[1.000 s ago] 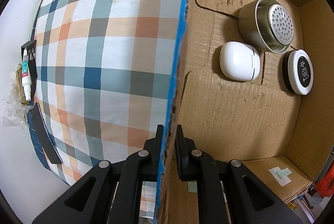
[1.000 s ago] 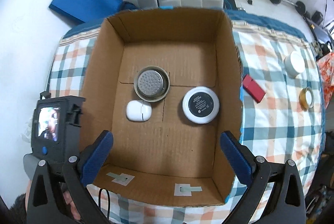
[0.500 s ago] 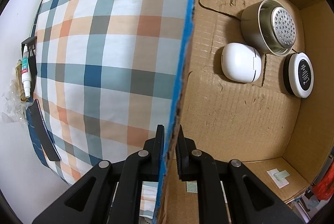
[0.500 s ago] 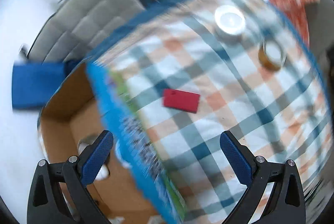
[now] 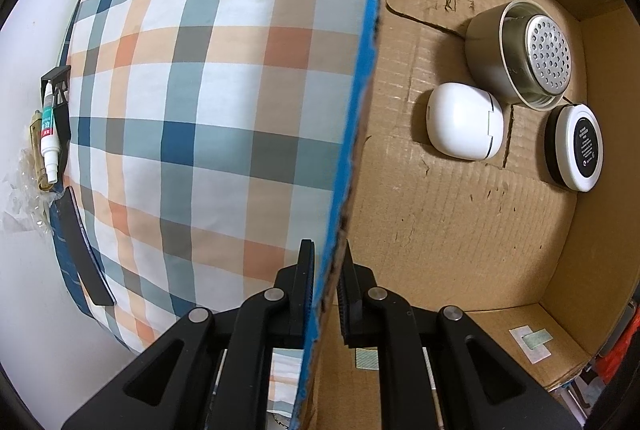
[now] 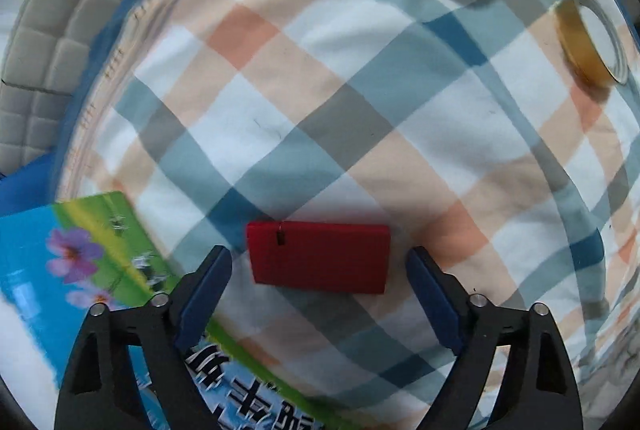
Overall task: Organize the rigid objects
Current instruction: 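Grasp the red rectangular case on the bedspread with the right gripper, then carry the red case into the box and release it beyond the steel cup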
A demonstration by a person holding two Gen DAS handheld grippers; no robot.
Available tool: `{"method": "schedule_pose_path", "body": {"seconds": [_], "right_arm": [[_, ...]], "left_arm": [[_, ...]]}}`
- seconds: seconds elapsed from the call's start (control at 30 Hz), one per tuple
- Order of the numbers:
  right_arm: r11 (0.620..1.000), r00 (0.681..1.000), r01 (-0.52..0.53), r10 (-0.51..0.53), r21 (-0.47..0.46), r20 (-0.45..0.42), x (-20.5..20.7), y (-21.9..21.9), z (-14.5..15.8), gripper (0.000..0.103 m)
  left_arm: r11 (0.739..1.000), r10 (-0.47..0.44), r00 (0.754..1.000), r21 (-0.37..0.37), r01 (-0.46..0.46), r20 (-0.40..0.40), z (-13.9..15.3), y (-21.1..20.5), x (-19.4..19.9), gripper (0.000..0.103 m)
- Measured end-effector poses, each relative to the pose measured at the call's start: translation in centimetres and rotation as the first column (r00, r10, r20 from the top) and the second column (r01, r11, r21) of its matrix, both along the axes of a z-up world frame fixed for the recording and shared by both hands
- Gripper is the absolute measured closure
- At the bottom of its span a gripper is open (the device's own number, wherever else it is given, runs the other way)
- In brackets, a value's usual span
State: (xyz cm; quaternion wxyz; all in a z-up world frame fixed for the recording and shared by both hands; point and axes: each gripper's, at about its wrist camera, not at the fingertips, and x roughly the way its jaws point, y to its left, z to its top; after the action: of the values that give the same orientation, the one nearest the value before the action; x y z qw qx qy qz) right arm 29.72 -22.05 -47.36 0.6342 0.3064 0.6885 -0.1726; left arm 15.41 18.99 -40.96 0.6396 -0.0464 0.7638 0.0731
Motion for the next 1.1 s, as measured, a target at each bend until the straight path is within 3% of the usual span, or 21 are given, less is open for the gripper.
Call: {"method": "schedule_pose_path", "body": {"seconds": [0.03,0.17,0.3,0.47,0.63,0.83,1.1], "right_arm": [[1.0,1.0,-0.012,0.012,-0.022,-0.007,0.2,0.3,0.0,0.014],[0.992,0.997,-0.07,0.067,-0.106,-0.029,1.0,1.5,0.5,0.031],[0.968,0.98,-0.197,0.195,-0.154,-0.033,1.0,3.2,1.2,0.031],[0.942,0.96,-0.266,0.277,-0.206,0.028,-0.2,4.9,4.3,0.031],[0.933,0.934,-0.3,0.33,-0.2,0.138,-1.7,6.8,9.3,0.031],[0.916,0.874,-0.368,0.4,-0.161,0.276,-3.7,9.2,15.7,0.031],[0.866,0.794,-0.485,0.494,-0.121,0.355,-6.1,13.9,19.6,0.031]], "left_arm": [[1.0,0.0,1.0,0.001,0.0,0.0,0.0,0.0,0.0,0.095],[1.0,-0.003,1.0,0.003,0.003,0.001,-0.1,0.0,-0.1,0.095],[1.0,0.0,1.0,0.001,0.0,0.003,-0.2,-0.1,-0.1,0.095],[1.0,-0.003,1.0,0.001,0.003,0.006,-0.2,-0.1,-0.2,0.095],[1.0,-0.005,1.0,-0.005,0.005,0.009,-0.2,-0.1,-0.4,0.095],[0.999,-0.006,1.0,-0.035,0.006,0.014,-0.1,0.4,-0.5,0.095],[0.999,-0.004,1.0,-0.044,0.005,0.016,0.0,1.0,-0.4,0.096]]}}
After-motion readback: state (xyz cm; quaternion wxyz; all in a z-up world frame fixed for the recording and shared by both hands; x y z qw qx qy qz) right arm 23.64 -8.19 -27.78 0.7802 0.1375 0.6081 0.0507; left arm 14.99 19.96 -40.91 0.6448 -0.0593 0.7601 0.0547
